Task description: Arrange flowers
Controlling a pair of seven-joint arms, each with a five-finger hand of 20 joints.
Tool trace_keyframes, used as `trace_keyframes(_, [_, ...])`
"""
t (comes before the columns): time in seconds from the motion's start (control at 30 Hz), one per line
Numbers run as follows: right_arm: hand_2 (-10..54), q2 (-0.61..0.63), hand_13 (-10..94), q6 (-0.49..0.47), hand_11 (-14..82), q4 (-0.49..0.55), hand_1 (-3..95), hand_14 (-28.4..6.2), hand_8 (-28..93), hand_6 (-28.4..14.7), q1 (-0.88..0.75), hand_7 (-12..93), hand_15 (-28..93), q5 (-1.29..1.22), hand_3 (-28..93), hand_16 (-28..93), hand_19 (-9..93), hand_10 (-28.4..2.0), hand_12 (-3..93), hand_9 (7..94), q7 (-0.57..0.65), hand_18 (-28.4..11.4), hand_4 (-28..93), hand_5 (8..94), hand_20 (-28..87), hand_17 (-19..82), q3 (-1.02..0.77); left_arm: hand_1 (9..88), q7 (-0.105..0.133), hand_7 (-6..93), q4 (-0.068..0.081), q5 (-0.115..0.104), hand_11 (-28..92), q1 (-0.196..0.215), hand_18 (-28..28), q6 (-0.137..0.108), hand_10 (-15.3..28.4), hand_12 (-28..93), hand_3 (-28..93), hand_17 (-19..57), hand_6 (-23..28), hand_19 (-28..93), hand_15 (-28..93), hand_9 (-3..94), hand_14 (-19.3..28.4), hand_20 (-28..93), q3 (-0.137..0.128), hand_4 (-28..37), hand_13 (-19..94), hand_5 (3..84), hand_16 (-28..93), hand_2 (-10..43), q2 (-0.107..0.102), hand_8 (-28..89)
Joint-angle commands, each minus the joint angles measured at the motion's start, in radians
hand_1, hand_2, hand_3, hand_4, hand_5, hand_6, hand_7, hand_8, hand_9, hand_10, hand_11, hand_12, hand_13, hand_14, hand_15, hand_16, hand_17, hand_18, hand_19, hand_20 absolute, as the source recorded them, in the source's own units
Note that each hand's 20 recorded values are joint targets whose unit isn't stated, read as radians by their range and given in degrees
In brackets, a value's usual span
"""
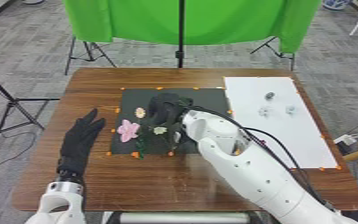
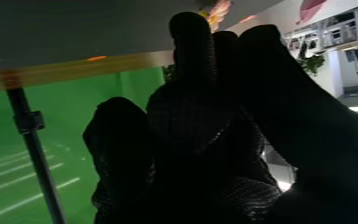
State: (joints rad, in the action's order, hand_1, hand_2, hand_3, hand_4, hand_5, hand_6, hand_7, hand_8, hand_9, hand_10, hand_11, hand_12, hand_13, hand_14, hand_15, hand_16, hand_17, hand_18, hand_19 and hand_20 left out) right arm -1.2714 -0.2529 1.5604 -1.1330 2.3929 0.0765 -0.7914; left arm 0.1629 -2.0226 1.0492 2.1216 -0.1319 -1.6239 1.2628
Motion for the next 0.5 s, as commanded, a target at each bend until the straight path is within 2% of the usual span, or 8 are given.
trace_keyframes(0.03, [-9.5,0.114,84,0.110,18.1,0.138,45.5,-2.2,-9,2.3,0.002,19,62,-0.079,75,35,93,-13.9,24.8,71.1,0.057,-9.5,-23,60.4,54,62,-0.108,16.1,-0.013,3.3,0.001,0.005,11,0.013,9.7,0.012,12.1,13,64,5.4,3.5,1,9,43.9,12.2,16,-0.002,-28.3,31,39.3,0,2.5,0.005,-5])
trace_keyframes(0.13, [-9.5,0.196,82,0.174,18.4,0.193,43.8,-4.1,-9,1.5,-0.002,19,62,-0.112,70,35,93,-14.2,24.0,70.0,0.106,-10.9,-19,60.0,54,59,-0.188,16.2,-0.013,3.6,-0.002,0.003,11,0.021,9.8,0.006,12.5,13,64,5.4,3.9,1,9,44.0,12.5,16,-0.008,-28.3,31,39.6,0,2.4,0.003,-5])
trace_keyframes(0.23, [-9.5,0.275,79,0.154,18.2,0.232,40.7,-5.9,-9,0.6,-0.027,18,63,-0.092,67,35,93,-15.0,23.6,69.7,0.179,-12.2,-17,61.1,54,57,-0.272,16.2,-0.014,3.7,-0.007,0.004,12,0.031,9.7,0.005,12.7,13,64,5.5,4.2,1,9,44.1,12.6,16,-0.012,-28.3,32,40.0,0,2.4,0.002,-5])
trace_keyframes(0.3, [-9.5,0.301,78,0.058,17.5,0.230,37.8,-7.0,-8,0.3,-0.037,18,63,-0.080,67,35,93,-15.7,23.3,68.7,0.238,-13.1,-15,61.4,54,56,-0.328,16.2,-0.015,3.7,-0.007,0.003,12,0.032,9.8,0.004,12.8,13,64,5.5,4.3,1,9,44.1,12.8,16,-0.011,-28.3,32,40.1,0,2.4,0.001,-5])
trace_keyframes(0.37, [-7.9,0.309,75,-0.063,14.9,0.209,30.7,-9.1,-7,-1.5,-0.036,14,63,-0.091,63,34,93,-17.8,22.9,66.5,0.314,-15.0,-13,60.2,53,54,-0.367,16.3,-0.017,3.8,-0.008,0.006,12,0.032,9.8,0.006,12.8,12,64,5.5,4.3,1,9,44.1,12.9,16,-0.010,-28.3,32,40.1,0,2.5,0.001,-5])
trace_keyframes(0.43, [-4.3,0.312,75,-0.136,11.0,0.171,24.3,-10.3,-6,-2.8,-0.037,11,61,-0.074,60,34,93,-20.3,21.5,65.1,0.349,-15.9,-12,58.9,52,53,-0.386,16.3,-0.017,3.7,-0.009,0.008,12,0.033,9.9,0.007,12.9,12,64,5.5,4.3,1,9,44.2,12.9,16,-0.011,-28.3,32,40.1,0,2.5,0.002,-5])
trace_keyframes(0.5, [-4.0,0.311,75,-0.190,9.5,0.138,22.6,-10.7,-6,-3.1,-0.053,10,60,-0.042,59,33,93,-21.3,20.7,65.4,0.370,-16.1,-11,58.9,51,53,-0.405,16.4,-0.017,3.7,-0.009,0.008,13,0.033,9.9,0.007,13.0,12,64,5.5,4.4,1,9,44.2,12.9,16,-0.010,-28.3,32,40.2,0,2.5,0.003,-5])
